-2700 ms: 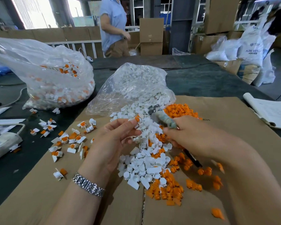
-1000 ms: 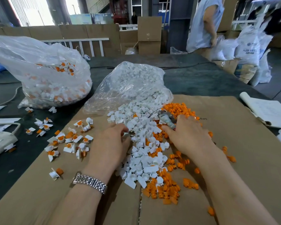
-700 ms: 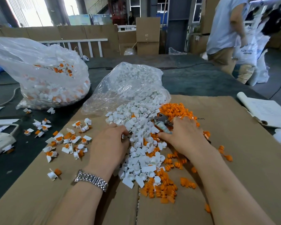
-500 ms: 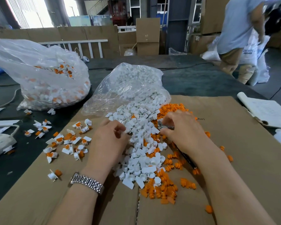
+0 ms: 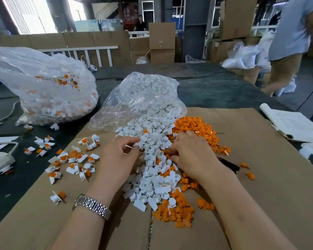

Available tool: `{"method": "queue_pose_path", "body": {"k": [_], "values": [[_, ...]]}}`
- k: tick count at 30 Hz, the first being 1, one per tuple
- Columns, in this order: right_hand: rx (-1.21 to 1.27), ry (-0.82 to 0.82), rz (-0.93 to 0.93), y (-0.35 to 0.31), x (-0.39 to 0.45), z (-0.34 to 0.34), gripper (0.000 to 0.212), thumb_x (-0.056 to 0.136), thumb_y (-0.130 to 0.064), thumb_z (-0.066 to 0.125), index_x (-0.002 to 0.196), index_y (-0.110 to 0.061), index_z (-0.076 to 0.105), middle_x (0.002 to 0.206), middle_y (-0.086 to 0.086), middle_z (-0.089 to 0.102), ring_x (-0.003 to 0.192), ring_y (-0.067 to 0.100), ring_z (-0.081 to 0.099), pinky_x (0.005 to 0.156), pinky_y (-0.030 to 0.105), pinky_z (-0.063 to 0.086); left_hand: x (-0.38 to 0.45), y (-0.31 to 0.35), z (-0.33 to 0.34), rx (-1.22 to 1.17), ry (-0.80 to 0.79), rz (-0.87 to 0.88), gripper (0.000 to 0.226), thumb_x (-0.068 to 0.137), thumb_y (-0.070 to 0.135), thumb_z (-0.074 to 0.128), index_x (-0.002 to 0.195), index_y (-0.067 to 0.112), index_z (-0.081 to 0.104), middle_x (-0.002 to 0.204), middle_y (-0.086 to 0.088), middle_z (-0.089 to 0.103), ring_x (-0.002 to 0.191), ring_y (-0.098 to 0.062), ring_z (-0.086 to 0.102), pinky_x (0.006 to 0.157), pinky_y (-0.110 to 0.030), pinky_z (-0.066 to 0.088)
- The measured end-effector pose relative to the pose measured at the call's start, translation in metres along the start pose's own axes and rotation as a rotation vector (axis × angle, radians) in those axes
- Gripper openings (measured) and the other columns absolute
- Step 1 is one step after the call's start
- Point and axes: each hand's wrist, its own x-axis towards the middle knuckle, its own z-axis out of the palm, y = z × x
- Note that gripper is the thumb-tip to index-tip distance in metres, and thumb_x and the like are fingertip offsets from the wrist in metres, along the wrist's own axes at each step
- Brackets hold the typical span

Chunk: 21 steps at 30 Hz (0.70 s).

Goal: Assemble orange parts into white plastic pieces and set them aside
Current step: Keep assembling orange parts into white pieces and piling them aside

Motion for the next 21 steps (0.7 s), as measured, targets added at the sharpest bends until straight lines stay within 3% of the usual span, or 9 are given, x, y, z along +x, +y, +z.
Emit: {"method": "queue_pose_path", "body": {"k": [4,10,14,21], "values": [[0.006,0.009,0.0,-0.003,0.0,0.0,0.019,0.095,-0.016,0.064,0.109,-0.027,0.07,0.112,-0.003,0.057,0.111,0.021,0.045,0.088,0.037,0.043,0.0,0.001,0.0,0.007,-0.014,-0.013,0.022,0.099,0.023,0.064,0.116,0.035,0.073,0.111,0.018,0.064,0.085,-0.006,0.067,0.066,-0.01,0.044],[0.018,0.024,-0.016,-0.003,-0.002,-0.002,0.024,0.094,-0.008,0.061,0.11,-0.023,0.068,0.113,0.0,0.058,0.11,0.021,0.044,0.083,0.034,0.041,-0.001,0.005,0.001,-0.074,-0.018,-0.051,0.026,0.097,0.019,0.067,0.12,0.031,0.069,0.104,0.013,0.068,0.084,-0.009,0.07,0.069,-0.018,0.051],[-0.014,0.033,-0.019,-0.005,-0.005,-0.007,0.039,0.088,0.002,0.053,0.118,-0.022,0.063,0.118,0.0,0.056,0.115,0.023,0.043,0.084,0.036,0.038,-0.001,0.008,0.0,-0.093,-0.022,-0.054,0.017,0.098,0.017,0.067,0.111,0.028,0.071,0.097,0.009,0.073,0.074,-0.002,0.07,0.06,-0.009,0.05],[-0.032,0.044,-0.02,-0.009,-0.004,-0.005,0.037,0.089,0.003,0.051,0.115,-0.02,0.064,0.114,0.002,0.057,0.112,0.024,0.046,0.086,0.036,0.041,-0.003,0.011,-0.001,-0.098,-0.029,-0.043,0.017,0.097,0.017,0.068,0.11,0.028,0.071,0.098,0.01,0.073,0.076,-0.002,0.07,0.062,-0.008,0.05]]}}
